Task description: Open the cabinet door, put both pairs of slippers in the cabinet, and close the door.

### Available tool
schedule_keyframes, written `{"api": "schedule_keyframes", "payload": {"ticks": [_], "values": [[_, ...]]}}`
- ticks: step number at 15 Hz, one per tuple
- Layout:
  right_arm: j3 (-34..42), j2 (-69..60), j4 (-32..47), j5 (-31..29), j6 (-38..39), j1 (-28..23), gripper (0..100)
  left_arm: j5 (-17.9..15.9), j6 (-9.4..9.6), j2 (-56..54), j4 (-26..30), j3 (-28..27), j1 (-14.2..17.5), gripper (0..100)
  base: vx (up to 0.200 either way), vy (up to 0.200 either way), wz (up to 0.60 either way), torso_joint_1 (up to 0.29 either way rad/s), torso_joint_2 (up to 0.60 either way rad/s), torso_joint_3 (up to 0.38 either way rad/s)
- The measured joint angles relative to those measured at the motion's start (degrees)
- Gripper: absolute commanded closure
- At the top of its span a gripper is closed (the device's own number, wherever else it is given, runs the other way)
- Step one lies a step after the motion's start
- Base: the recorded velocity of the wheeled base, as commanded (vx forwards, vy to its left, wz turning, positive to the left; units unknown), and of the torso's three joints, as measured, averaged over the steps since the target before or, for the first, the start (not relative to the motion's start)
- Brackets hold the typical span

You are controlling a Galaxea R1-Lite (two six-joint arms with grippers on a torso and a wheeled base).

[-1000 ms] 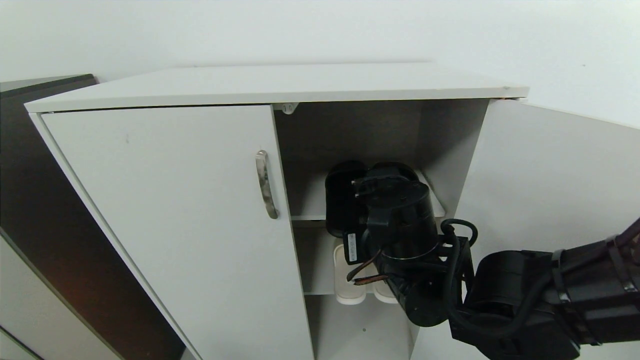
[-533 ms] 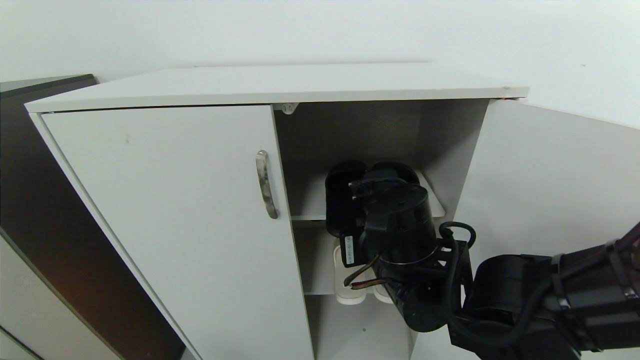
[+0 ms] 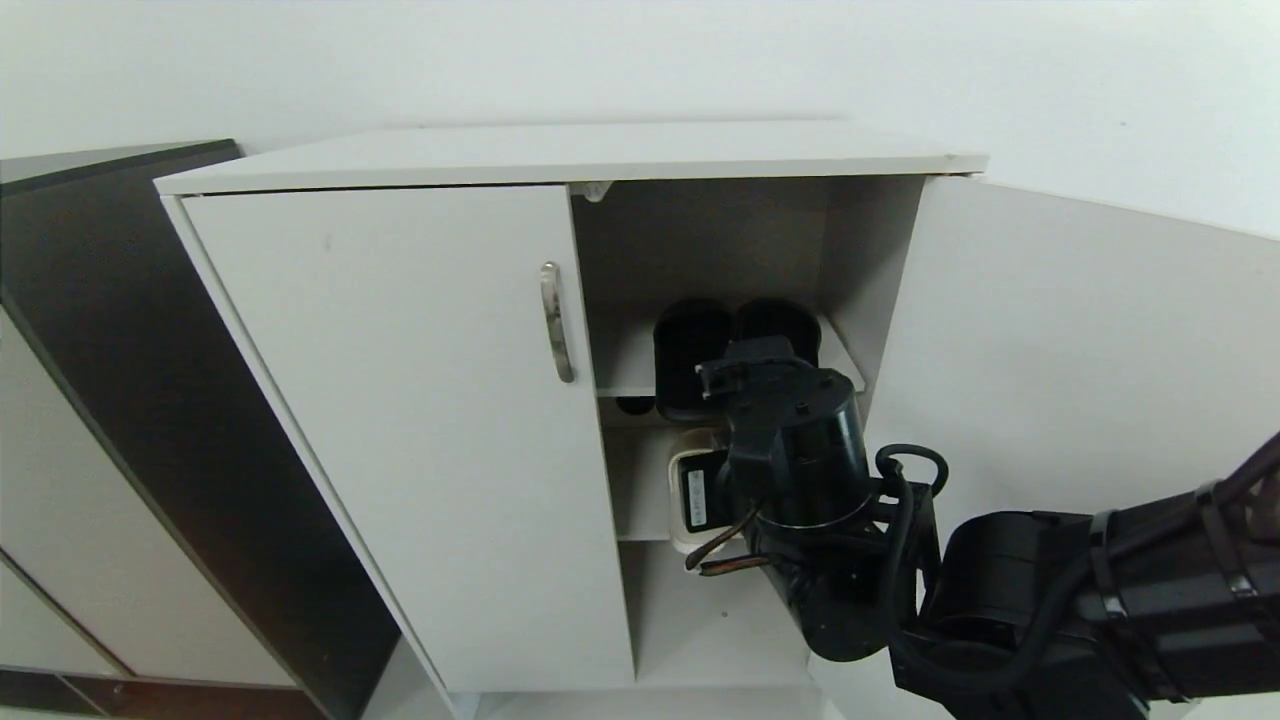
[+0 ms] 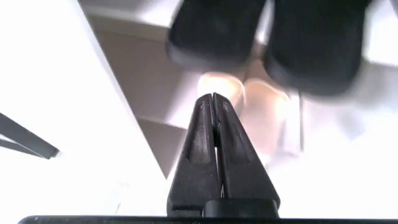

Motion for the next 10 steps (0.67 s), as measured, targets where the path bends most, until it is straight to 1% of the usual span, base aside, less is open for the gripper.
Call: {"api": "schedule_keyframes", "payload": {"ticks": [10], "values": [[1.2,1.2,-1.2,0.6,-0.6,-0.4,100,0.0,-0.09,0.0,0.0,0.0,0.0,100,-0.200,0.000,0.00,0.002,0.00,0.002]]}}
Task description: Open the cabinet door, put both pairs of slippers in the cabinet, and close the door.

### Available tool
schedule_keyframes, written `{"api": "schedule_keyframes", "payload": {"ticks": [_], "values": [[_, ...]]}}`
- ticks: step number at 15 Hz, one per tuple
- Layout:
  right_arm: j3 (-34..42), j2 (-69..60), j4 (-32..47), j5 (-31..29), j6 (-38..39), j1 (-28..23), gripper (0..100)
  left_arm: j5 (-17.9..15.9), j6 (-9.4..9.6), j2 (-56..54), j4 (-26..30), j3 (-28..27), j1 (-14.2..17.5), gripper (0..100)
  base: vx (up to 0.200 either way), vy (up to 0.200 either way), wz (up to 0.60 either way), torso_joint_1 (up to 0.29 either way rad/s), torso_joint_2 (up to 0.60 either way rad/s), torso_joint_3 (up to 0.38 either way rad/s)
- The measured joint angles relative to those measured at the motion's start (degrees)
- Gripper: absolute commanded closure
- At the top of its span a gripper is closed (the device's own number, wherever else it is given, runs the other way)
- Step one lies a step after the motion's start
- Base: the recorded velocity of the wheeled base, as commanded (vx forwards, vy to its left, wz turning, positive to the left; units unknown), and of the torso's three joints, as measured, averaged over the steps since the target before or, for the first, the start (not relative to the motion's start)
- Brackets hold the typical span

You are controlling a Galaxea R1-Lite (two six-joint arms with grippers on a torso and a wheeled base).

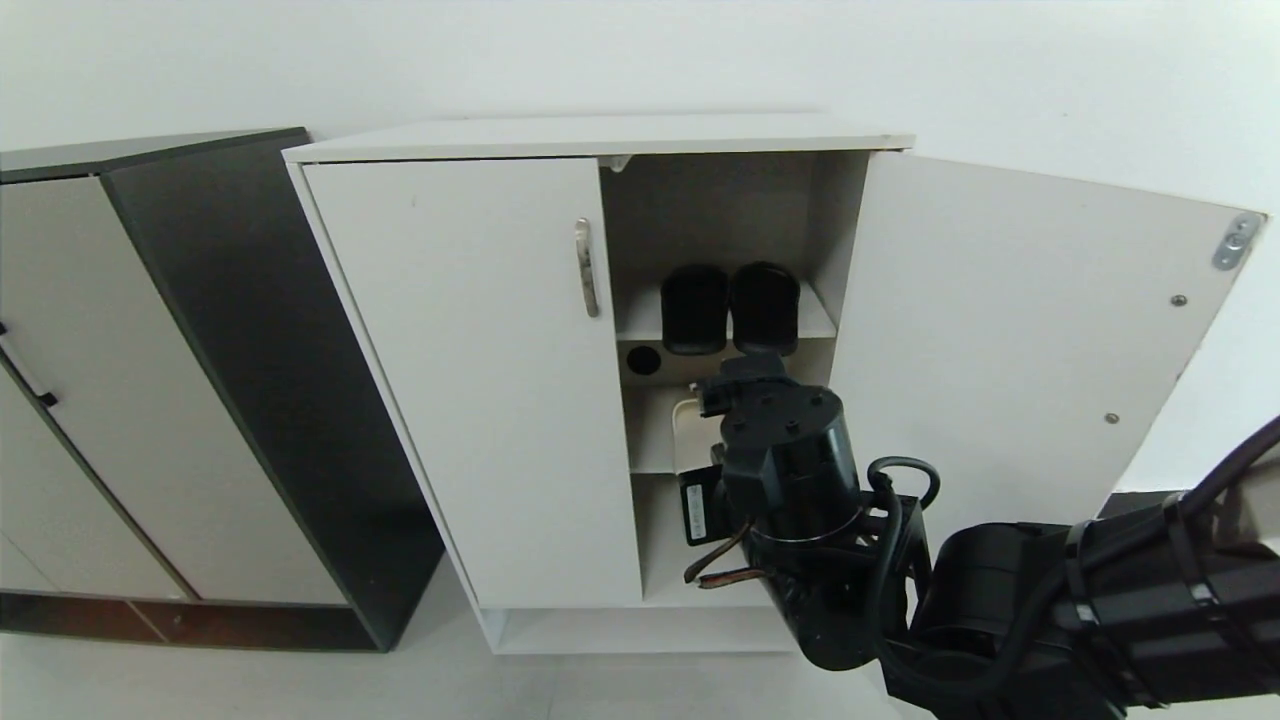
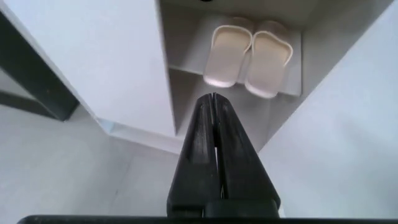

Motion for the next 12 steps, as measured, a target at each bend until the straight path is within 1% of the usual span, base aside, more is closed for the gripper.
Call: {"api": "schedule_keyframes", "payload": {"ticks": [4,12], "values": [[0.3,0.4,-0.2,-0.1,-0.7,-0.4,100,0.0,-0.02,0.0,0.0,0.0,0.0,100,-0.200,0.000,0.00,0.005,0.00,0.004],[0.5,0.6,-0.1,-0.1,-0.7,-0.6,100,0.0,-0.10,0.0,0.0,0.0,0.0,100,0.000,0.000,0.00,0.000,0.00,0.000]]}}
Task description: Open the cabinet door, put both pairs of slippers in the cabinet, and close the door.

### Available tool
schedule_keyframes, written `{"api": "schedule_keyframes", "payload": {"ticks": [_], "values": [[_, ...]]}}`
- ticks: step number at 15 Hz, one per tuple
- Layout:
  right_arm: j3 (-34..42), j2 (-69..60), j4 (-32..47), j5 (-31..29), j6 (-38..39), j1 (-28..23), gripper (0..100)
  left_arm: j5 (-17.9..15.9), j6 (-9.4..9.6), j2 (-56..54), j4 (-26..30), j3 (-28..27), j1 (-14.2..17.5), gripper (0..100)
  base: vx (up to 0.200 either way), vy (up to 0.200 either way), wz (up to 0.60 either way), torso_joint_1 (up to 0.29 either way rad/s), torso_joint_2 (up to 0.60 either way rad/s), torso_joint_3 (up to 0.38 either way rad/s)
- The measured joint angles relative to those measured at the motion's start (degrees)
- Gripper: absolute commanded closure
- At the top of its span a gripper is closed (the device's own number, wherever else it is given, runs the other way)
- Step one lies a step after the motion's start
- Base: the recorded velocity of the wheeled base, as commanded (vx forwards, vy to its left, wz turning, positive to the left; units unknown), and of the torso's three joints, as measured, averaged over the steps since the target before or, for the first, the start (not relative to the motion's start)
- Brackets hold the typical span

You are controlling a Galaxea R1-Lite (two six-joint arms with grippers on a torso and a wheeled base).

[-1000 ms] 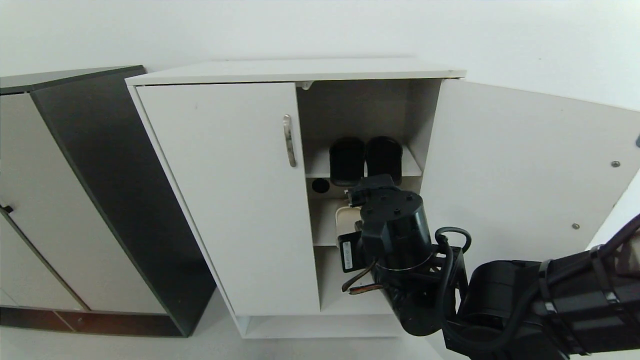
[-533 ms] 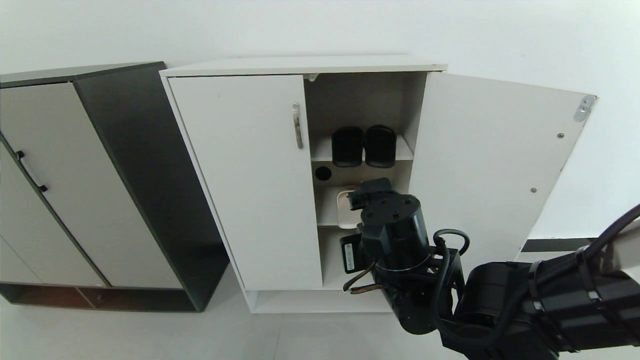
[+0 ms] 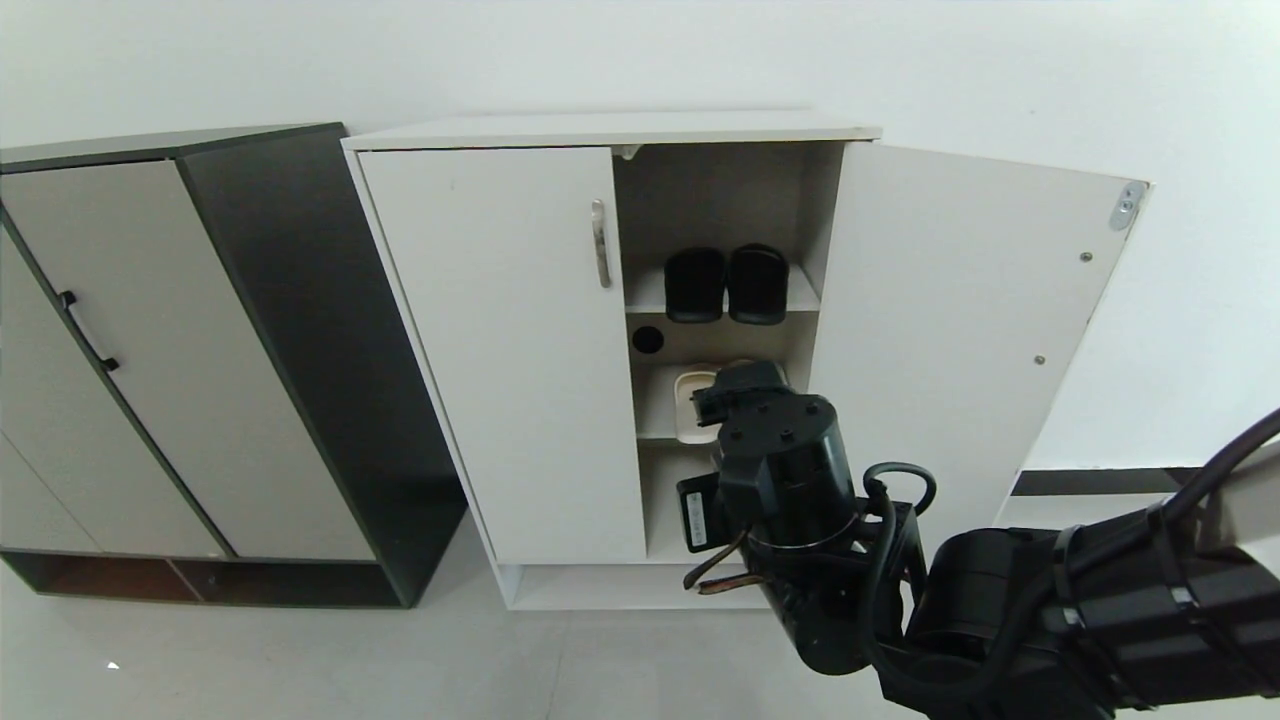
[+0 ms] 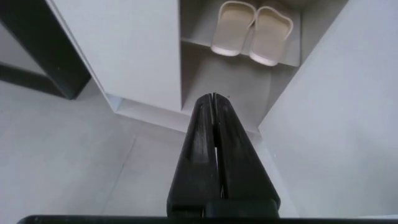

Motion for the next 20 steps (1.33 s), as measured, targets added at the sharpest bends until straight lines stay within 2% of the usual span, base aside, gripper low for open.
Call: {"api": "schedule_keyframes", "payload": {"ticks": [9,12,20], "values": [[0.0,0.0,0.0,0.0,0.1,0.0,100,0.0,0.02,0.0,0.1,0.0,0.0,100,0.000,0.000,0.00,0.000,-0.02,-0.017],[0.3,0.0,-0.3,0.0,0.1,0.1,100,0.0,0.02,0.0,0.1,0.0,0.0,100,0.000,0.000,0.00,0.015,-0.20,-0.320],[0.4,0.1,-0.8,0.0,0.0,0.0,100,0.0,-0.09,0.0,0.0,0.0,0.0,100,0.000,0.000,0.00,0.091,-0.49,-0.353]]}}
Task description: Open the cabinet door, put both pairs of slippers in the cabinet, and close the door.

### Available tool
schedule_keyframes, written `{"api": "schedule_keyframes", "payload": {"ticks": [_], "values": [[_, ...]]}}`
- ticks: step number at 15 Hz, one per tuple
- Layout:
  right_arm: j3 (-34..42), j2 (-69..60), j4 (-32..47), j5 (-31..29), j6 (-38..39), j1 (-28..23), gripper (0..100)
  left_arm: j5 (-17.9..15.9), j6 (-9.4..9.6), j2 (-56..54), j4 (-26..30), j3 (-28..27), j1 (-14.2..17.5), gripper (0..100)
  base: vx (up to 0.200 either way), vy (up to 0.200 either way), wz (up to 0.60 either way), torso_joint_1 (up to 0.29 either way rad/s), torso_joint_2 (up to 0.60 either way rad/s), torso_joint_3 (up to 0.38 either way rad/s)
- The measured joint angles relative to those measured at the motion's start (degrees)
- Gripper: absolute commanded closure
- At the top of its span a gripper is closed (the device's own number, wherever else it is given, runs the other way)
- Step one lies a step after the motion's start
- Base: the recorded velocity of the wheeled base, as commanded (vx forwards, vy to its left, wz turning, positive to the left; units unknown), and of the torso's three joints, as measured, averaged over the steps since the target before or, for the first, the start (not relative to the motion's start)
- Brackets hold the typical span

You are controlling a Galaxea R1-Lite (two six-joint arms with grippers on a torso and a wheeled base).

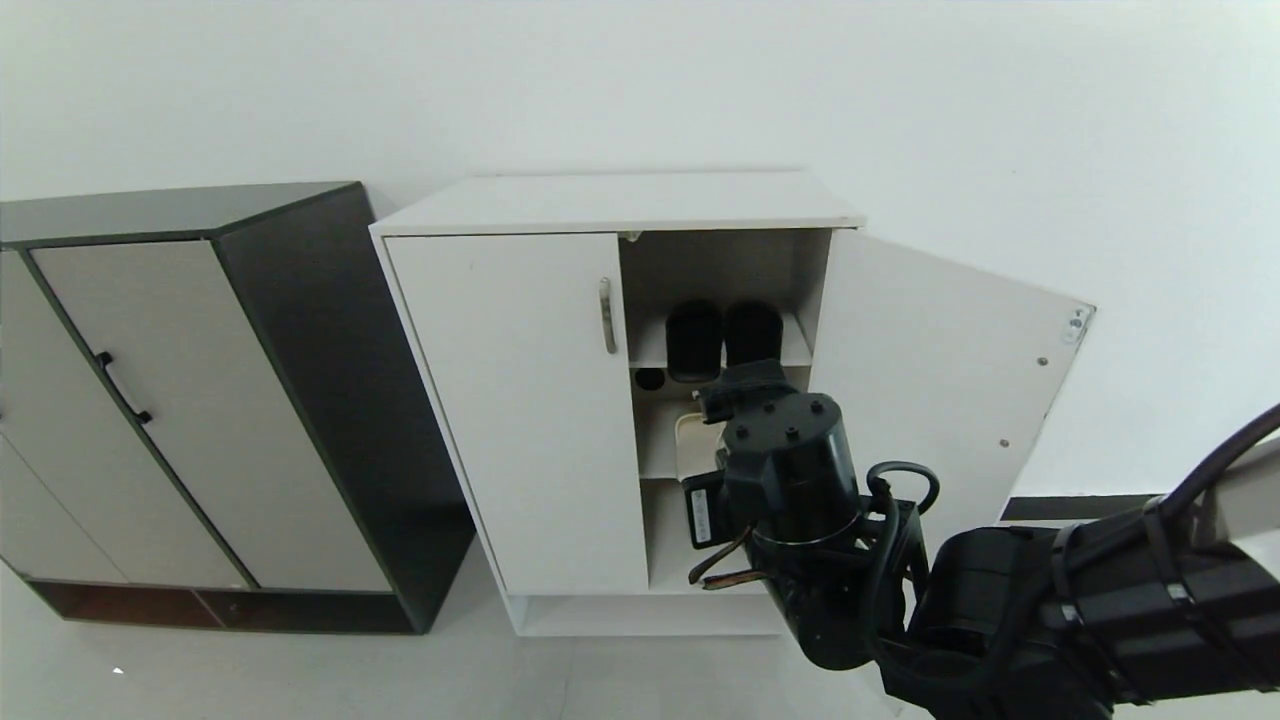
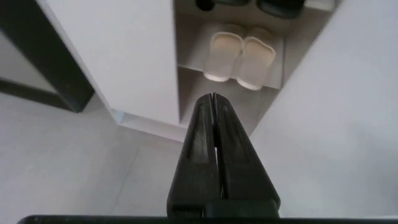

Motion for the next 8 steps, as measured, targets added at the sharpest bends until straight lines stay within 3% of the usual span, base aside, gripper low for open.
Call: {"api": "schedule_keyframes", "payload": {"ticks": [8], "values": [[0.1,0.0,-0.1,0.0,0.1,-0.1,100,0.1,0.02,0.0,0.0,0.0,0.0,100,0.000,0.000,0.00,0.165,-0.48,-0.319]]}}
